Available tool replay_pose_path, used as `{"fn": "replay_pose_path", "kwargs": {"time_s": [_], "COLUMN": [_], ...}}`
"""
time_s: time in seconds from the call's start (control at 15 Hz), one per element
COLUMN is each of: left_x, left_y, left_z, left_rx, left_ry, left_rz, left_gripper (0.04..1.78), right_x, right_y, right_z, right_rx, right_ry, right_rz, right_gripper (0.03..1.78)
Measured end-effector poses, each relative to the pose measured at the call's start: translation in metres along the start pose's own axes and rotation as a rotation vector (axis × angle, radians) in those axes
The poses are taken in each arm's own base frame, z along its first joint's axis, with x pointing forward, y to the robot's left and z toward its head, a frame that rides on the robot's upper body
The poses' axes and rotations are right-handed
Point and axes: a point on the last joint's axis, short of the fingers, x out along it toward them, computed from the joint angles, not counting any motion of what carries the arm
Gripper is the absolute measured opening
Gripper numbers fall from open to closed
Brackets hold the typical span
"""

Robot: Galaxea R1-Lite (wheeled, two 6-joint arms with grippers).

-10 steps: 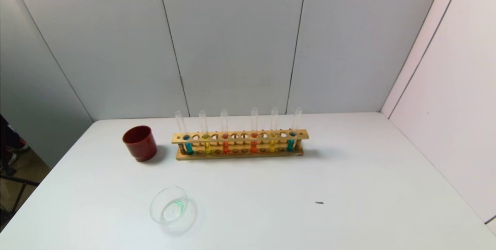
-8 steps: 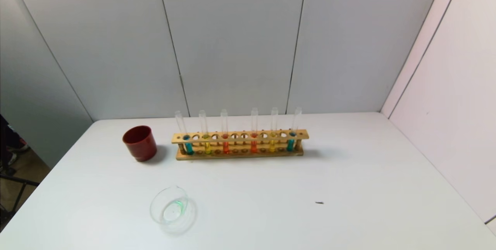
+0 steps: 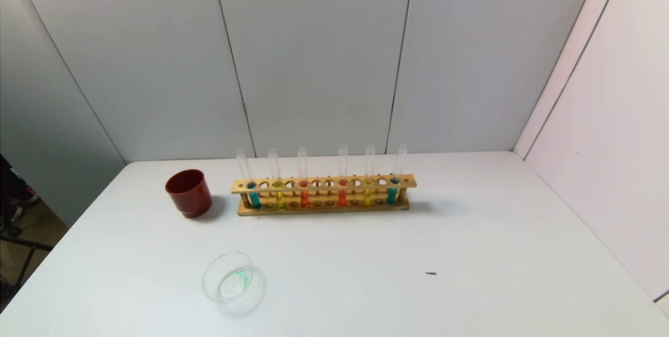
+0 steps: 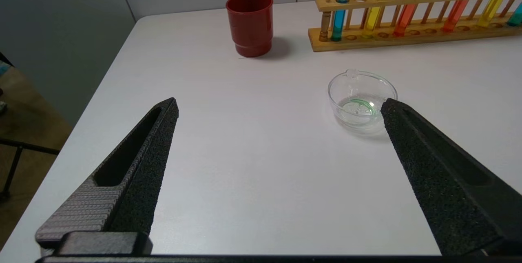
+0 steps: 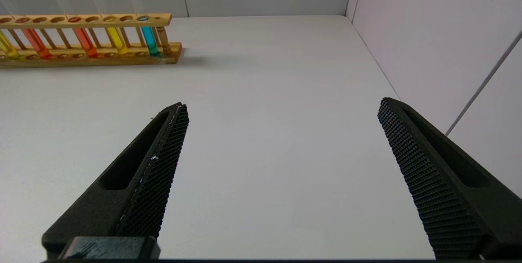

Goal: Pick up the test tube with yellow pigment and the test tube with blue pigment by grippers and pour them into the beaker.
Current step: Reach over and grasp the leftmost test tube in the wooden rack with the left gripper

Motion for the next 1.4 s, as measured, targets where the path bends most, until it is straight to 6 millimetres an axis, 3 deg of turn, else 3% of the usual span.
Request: {"fn": "replay_pose_path", "kwargs": {"time_s": [0.2, 0.4, 0.6, 1.07, 1.4], "left_x": [-0.002, 0.001, 0.018, 0.111, 0.168], "left_y": [0.0, 0.0, 0.0, -0.002, -0.009], "left_z": [0.005, 0.031, 0.063, 0.114, 0.113], "left_rx": [0.009, 0.006, 0.002, -0.003, -0.017], "left_ry": [0.033, 0.052, 0.068, 0.111, 0.213], "left_rz": [-0.007, -0.053, -0.106, -0.182, -0.224], "left_gripper": [1.75, 1.75, 1.75, 1.75, 1.75], "right_x": [0.0, 0.0, 0.0, 0.0, 0.0], "right_y": [0.0, 0.0, 0.0, 0.0, 0.0], "right_z": [0.0, 0.0, 0.0, 0.0, 0.0], "right_rx": [0.0, 0.0, 0.0, 0.0, 0.0], "right_ry": [0.0, 0.0, 0.0, 0.0, 0.0], "right_rz": [0.0, 0.0, 0.0, 0.0, 0.001], "right_gripper": [1.7, 1.7, 1.7, 1.7, 1.7]}}
